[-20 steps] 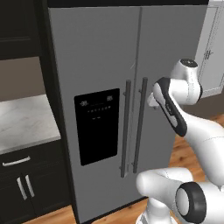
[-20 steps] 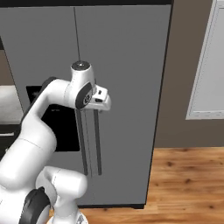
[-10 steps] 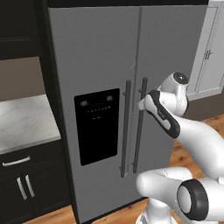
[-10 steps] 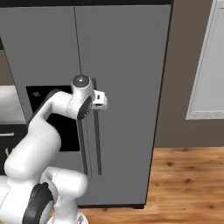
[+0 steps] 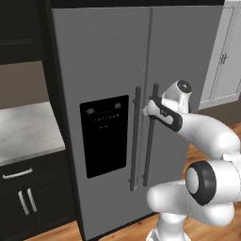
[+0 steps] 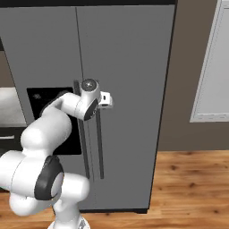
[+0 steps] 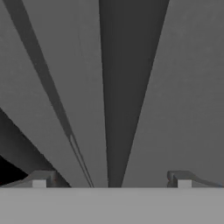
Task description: Move the hot dog bun to the plate on the dining table and place the condiment next to that plate. Then navigate to the fridge and take the sausage and place it on the plate as well.
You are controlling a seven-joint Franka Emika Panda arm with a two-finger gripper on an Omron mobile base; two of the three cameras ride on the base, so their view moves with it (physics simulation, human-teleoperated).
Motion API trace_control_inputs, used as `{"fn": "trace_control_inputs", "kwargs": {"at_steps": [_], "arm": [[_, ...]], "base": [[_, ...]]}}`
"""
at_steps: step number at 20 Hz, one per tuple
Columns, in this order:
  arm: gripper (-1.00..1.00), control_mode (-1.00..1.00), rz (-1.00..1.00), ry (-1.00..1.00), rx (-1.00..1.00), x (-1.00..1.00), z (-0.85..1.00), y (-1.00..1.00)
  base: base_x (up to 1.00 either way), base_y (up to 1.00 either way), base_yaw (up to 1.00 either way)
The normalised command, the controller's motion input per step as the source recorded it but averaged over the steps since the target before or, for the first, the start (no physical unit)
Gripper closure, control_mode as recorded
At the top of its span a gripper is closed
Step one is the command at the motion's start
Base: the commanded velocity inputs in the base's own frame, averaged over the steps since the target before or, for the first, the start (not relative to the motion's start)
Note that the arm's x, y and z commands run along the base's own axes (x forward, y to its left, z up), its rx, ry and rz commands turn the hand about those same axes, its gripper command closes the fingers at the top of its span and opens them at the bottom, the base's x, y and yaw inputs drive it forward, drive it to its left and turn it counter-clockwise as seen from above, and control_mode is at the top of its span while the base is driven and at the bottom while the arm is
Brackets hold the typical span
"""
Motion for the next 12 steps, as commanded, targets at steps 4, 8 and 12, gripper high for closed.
{"fn": "trace_control_inputs", "kwargs": {"at_steps": [4,8,12], "arm": [[-1.0,-1.0,0.03,-0.02,0.01,0.5,-0.18,0.0],[-1.0,-1.0,0.02,-0.01,0.01,0.52,-0.22,0.0],[-1.0,-1.0,0.01,-0.01,0.0,0.28,-0.34,0.12]], "base": [[0.0,0.0,0.0],[0.0,0.0,0.0],[0.0,0.0,0.0]]}}
